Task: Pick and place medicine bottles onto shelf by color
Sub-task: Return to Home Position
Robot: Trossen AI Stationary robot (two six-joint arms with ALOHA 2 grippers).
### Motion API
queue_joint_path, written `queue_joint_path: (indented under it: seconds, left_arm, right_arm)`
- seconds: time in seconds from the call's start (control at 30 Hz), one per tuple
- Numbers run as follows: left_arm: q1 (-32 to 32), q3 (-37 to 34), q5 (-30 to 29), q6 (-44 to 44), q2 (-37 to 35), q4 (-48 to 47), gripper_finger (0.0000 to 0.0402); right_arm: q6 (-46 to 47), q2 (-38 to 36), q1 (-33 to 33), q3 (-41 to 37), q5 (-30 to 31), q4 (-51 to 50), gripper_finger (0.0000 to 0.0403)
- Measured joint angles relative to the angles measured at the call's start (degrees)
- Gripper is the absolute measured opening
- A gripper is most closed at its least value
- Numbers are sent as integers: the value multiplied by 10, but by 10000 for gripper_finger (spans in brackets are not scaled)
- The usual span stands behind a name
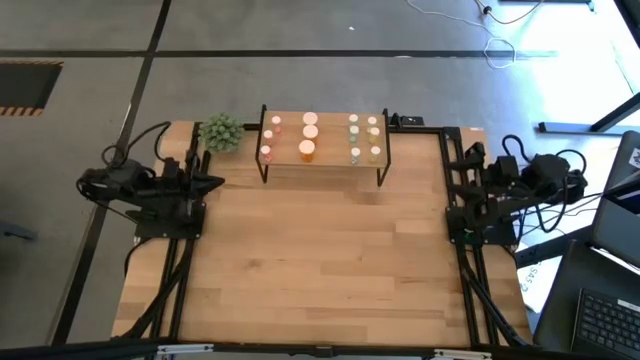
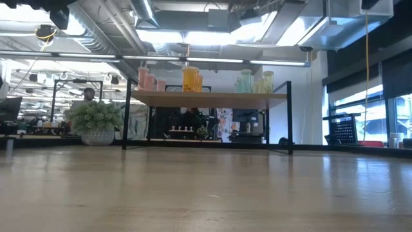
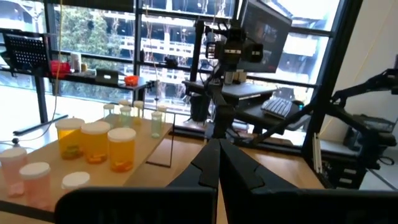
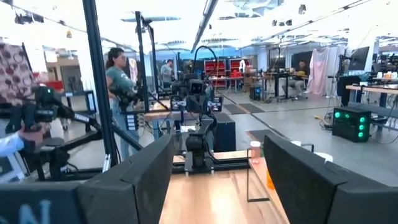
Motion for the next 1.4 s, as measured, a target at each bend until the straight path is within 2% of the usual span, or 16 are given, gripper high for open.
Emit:
queue_joint_path:
  seconds: [0.33, 0.6, 0.73, 0.93, 1.2, 1.4]
  left_arm:
    - [0, -57, -2, 1, 0, 70, 0]
    - [0, -91, -2, 1, 0, 117, 0]
    - [0, -96, -2, 0, 0, 118, 0]
    - [0, -119, -2, 12, 0, 124, 0]
    - [0, -187, -2, 13, 0, 183, 0]
    - [0, -241, -1, 14, 0, 225, 0]
  right_arm:
    - [6, -105, 0, -117, 0, 78, 250]
    - [23, -104, 0, -145, -6, 93, 250]
    - [34, -105, 0, -175, -6, 135, 250]
    - [36, -105, 0, -258, -11, 233, 250]
    - [34, -105, 0, -366, -14, 373, 250]
    - [23, -103, 0, -376, -23, 356, 250]
